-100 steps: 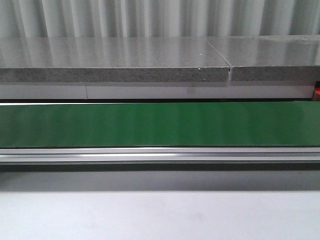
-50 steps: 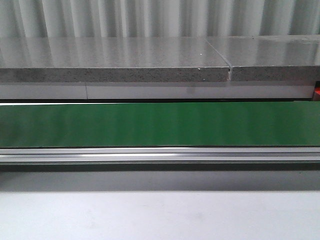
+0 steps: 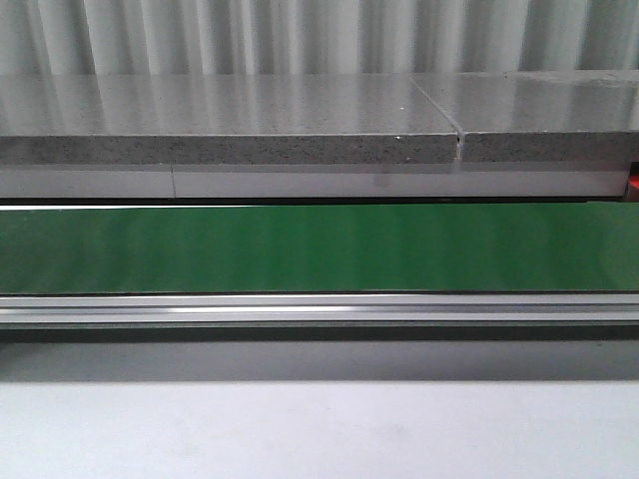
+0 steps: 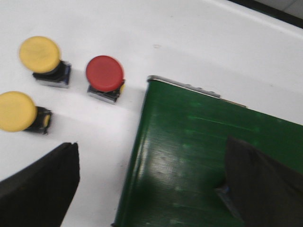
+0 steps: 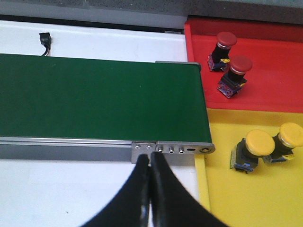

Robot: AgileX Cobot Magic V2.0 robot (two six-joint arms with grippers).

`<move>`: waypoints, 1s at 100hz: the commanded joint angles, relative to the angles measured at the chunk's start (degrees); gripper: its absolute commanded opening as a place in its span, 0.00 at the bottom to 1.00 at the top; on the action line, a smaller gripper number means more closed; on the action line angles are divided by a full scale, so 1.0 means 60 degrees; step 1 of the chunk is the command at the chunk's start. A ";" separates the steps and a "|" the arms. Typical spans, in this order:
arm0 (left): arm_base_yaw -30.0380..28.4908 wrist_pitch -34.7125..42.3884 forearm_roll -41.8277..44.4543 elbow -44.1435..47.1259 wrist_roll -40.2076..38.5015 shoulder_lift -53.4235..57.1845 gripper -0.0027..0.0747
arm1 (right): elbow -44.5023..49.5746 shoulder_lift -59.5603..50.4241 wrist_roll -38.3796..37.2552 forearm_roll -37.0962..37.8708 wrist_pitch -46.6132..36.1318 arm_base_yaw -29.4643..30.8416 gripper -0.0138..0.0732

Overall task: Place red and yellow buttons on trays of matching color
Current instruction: 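Lower the red push-button onto the belt start and open the left gripper, then grasp a yellow push-button on the table with the left gripper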

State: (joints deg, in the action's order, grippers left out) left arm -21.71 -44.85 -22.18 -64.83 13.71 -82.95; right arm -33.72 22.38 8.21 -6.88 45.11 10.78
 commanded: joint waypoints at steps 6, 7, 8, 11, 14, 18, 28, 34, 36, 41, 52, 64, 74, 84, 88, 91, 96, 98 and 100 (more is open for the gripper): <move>-0.0830 0.1171 -0.0201 0.0443 -0.0289 0.0321 0.79 | -0.0241 0.0025 0.0091 0.0003 -0.0603 0.0016 0.08; -0.0873 0.1210 -0.0201 0.0484 -0.0313 0.0321 0.79 | -0.0241 0.0025 0.0091 0.0003 -0.0603 0.0016 0.08; -0.0916 0.1276 -0.0201 0.0560 -0.0379 0.0303 0.79 | -0.0241 0.0025 0.0091 0.0003 -0.0603 0.0016 0.08; -0.1128 0.1378 -0.0201 0.0706 -0.0448 0.0261 0.79 | -0.0241 0.0025 0.0091 0.0003 -0.0603 0.0016 0.08; -0.1285 0.1467 -0.0220 0.0835 -0.0466 0.0201 0.79 | -0.0241 0.0025 0.0091 0.0003 -0.0603 0.0016 0.08; -0.1474 0.1536 -0.0238 0.0978 -0.0545 0.0089 0.79 | -0.0241 0.0025 0.0091 0.0003 -0.0603 0.0016 0.08; -0.1731 0.1704 -0.0238 0.1095 -0.0659 -0.0287 0.79 | -0.0241 0.0025 0.0091 0.0003 -0.0603 0.0016 0.08; -0.1763 0.1865 -0.0238 0.1075 -0.0659 -0.0503 0.79 | -0.0241 0.0025 0.0091 0.0003 -0.0603 0.0016 0.08; -0.1783 0.1928 -0.0238 0.1075 -0.0659 -0.0579 0.79 | -0.0241 0.0025 0.0091 0.0003 -0.0603 0.0016 0.08; -0.1784 0.2051 -0.0238 0.1056 -0.0659 -0.0746 0.79 | -0.0241 0.0025 0.0091 0.0003 -0.0603 0.0016 0.08; -0.1784 0.2380 -0.0238 0.1041 -0.0659 -0.1098 0.79 | -0.0241 0.0025 0.0091 0.0003 -0.0603 0.0016 0.08; -0.1846 0.2505 -0.0186 0.0824 -0.0659 -0.1512 0.79 | -0.0241 0.0025 0.0091 0.0003 -0.0603 0.0016 0.08; -0.1860 0.2360 -0.0160 0.0384 -0.0659 -0.1960 0.79 | -0.0241 0.0025 0.0091 0.0003 -0.0603 0.0016 0.08; -0.1860 0.2205 -0.0160 -0.0090 -0.0659 -0.2348 0.79 | -0.0241 0.0025 0.0091 0.0003 -0.0603 0.0016 0.08; -0.1860 0.2115 -0.0160 -0.0286 -0.0659 -0.2514 0.79 | -0.0241 0.0025 0.0091 0.0003 -0.0603 0.0016 0.08; -0.1860 0.2074 -0.0160 -0.0401 -0.0659 -0.2610 0.79 | -0.0241 0.0025 0.0091 0.0003 -0.0603 0.0016 0.08; -0.1860 0.2050 -0.0160 -0.0559 -0.0659 -0.2775 0.79 | -0.0241 0.0025 0.0091 0.0003 -0.0603 0.0016 0.08; -0.1860 0.2050 -0.0160 -0.0617 -0.0659 -0.2855 0.79 | -0.0241 0.0025 0.0091 0.0003 -0.0603 0.0016 0.08; -0.1860 0.2050 -0.0146 -0.0681 -0.0659 -0.2924 0.79 | -0.0241 0.0025 0.0091 0.0003 -0.0603 0.0016 0.08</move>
State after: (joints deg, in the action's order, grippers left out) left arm -32.85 -33.46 -22.19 -65.79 10.27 -101.26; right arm -33.72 22.38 8.21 -6.88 45.11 10.78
